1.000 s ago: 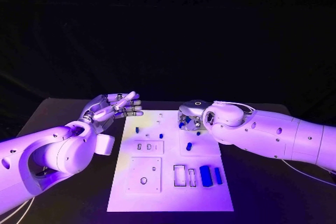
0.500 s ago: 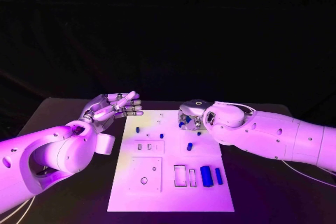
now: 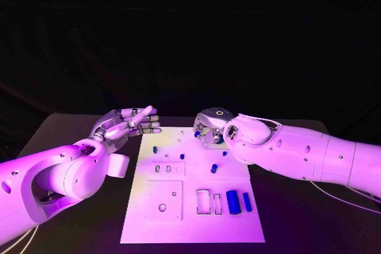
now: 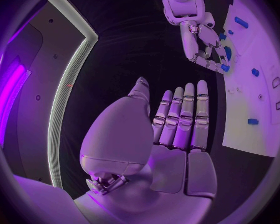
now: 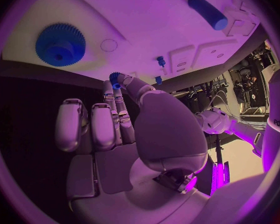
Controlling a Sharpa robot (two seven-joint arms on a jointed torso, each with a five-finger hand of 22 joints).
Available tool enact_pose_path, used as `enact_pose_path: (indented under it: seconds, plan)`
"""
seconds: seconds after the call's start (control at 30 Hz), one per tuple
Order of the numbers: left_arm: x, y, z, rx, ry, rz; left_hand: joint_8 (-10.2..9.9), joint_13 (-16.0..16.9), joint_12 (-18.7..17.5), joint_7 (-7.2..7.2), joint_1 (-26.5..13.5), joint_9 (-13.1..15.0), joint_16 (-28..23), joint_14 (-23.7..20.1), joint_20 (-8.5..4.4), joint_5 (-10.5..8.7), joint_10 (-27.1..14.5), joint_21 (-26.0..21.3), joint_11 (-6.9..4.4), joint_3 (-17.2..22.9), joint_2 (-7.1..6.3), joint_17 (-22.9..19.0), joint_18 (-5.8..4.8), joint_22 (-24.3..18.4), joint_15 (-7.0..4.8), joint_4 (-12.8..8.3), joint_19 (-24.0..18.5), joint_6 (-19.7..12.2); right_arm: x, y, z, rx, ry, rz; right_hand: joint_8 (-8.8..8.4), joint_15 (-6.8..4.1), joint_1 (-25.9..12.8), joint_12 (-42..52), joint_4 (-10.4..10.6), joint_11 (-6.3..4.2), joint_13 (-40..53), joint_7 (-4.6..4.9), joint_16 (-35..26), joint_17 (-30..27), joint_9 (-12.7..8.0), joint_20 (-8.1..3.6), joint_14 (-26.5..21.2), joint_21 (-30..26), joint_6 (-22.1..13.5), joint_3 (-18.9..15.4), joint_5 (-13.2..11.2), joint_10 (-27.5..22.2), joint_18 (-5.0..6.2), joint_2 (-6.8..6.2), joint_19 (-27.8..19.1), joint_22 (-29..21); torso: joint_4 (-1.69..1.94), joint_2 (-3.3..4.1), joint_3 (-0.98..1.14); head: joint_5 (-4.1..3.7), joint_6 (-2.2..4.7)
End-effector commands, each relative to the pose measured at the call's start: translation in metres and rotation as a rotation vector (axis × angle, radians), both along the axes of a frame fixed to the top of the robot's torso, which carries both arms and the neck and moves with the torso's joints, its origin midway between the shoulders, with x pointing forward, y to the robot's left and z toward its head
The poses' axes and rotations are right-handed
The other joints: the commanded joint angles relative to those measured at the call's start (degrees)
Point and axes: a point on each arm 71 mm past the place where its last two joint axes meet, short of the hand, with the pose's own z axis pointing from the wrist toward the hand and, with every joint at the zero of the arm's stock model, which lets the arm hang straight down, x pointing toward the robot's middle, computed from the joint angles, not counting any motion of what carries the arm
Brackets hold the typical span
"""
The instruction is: Assemble the parts on the task board
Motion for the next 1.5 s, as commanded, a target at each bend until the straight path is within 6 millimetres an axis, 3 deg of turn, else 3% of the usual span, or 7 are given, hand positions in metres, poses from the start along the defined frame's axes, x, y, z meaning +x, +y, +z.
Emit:
enact_pose_path:
  seconds: [0.03, 0.13, 0.37, 0.43, 0.77, 1.5]
  plan:
    - [0.0, -0.003, 0.001, -0.009, -0.003, -0.016, -0.32, 0.01, -0.15, 0.21, 0.21, -0.03, -0.34, 0.04, -0.11, -0.25, 0.14, 0.11, 0.08, 0.1, 0.36, 0.06, 0.72, -0.07, 0.17, -0.33, 0.18, 0.03, 0.002, 0.005, 0.006, 0.03, -0.071, -0.018, 0.24, -0.25, 0.18, -0.13, 0.01, 0.05, 0.01, -0.01, 0.35, 0.12, 0.06, -0.09, 1.51, 0.37, 0.31, 0.29, 0.41, 0.49, -1.19, -0.48, 0.45, 0.23, 0.1, 0.03, -0.03, -0.29, -0.07]
    - [0.0, -0.003, 0.001, -0.009, -0.004, -0.016, -0.32, 0.01, -0.15, 0.21, 0.21, -0.03, -0.34, 0.04, -0.11, -0.25, 0.14, 0.11, 0.08, 0.1, 0.36, 0.06, 0.72, -0.07, 0.17, -0.33, 0.18, 0.03, 0.004, 0.012, 0.006, 0.039, -0.083, -0.015, 0.25, -0.26, 0.17, -0.12, 0.02, 0.04, 0.02, -0.02, 0.4, 0.18, 0.08, -0.09, 1.53, 0.51, 0.34, 0.32, 0.42, 0.53, -1.24, -0.5, 0.57, 0.44, 0.04, 0.11, 0.0, -0.16, 0.02]
    - [-0.001, -0.006, 0.002, -0.012, -0.004, -0.022, -0.35, 0.01, -0.19, 0.21, 0.32, -0.03, -0.38, 0.05, -0.11, -0.25, 0.16, 0.11, 0.08, 0.08, 0.38, 0.07, 0.72, -0.08, 0.17, -0.4, 0.18, 0.05, 0.009, 0.026, 0.004, 0.036, -0.082, -0.005, 0.23, -0.27, -0.03, -0.14, 0.11, 0.04, 0.01, -0.02, 0.47, 0.23, 0.12, -0.09, 1.53, 0.59, 0.38, 0.34, 0.43, 0.59, -1.25, -0.73, 0.62, 0.56, 0.37, 0.27, -0.08, -0.51, 0.12]
    - [-0.001, -0.006, 0.002, -0.012, -0.004, -0.024, -0.35, 0.01, -0.19, 0.21, 0.32, -0.03, -0.38, 0.05, -0.11, -0.25, 0.16, 0.11, 0.08, 0.08, 0.38, 0.07, 0.72, -0.08, 0.17, -0.4, 0.18, 0.05, 0.011, 0.029, 0.002, 0.034, -0.079, -0.003, 0.23, -0.27, -0.03, -0.14, 0.11, 0.04, 0.01, -0.02, 0.47, 0.23, 0.12, -0.09, 1.53, 0.59, 0.38, 0.34, 0.43, 0.59, -1.25, -0.73, 0.62, 0.56, 0.26, 0.37, -0.05, -0.35, 0.19]
    - [-0.002, -0.007, 0.002, -0.014, -0.004, -0.028, -0.35, 0.01, -0.19, 0.21, 0.32, -0.03, -0.38, 0.05, -0.11, -0.25, 0.16, 0.11, 0.08, 0.08, 0.38, 0.07, 0.72, -0.08, 0.17, -0.4, 0.18, 0.05, 0.015, 0.036, -0.005, 0.024, -0.066, -0.009, 0.21, -0.27, -0.15, -0.16, 0.17, 0.04, 0.0, -0.03, 0.48, 0.22, 0.14, -0.09, 1.53, 0.64, 0.39, 0.35, 0.45, 0.59, -1.25, -0.85, 0.64, 0.64, 0.56, 0.82, -0.18, -0.33, 0.3]
    - [-0.003, -0.009, 0.004, -0.014, -0.006, -0.033, -0.4, 0.02, -0.25, 0.2, 0.47, -0.02, -0.46, 0.07, -0.11, -0.26, 0.21, 0.11, 0.08, 0.03, 0.37, 0.08, 0.72, -0.1, 0.18, -0.52, 0.17, 0.09, 0.019, 0.044, -0.008, 0.016, -0.055, -0.026, 0.1, -0.24, -0.44, -0.26, 0.38, 0.1, -0.04, 0.0, 0.37, -0.07, 0.15, -0.07, 1.45, 0.65, 0.29, 0.44, 0.4, 0.46, -1.25, -1.0, 0.61, 0.67, 0.49, 0.85, -0.25, -0.17, 0.22]
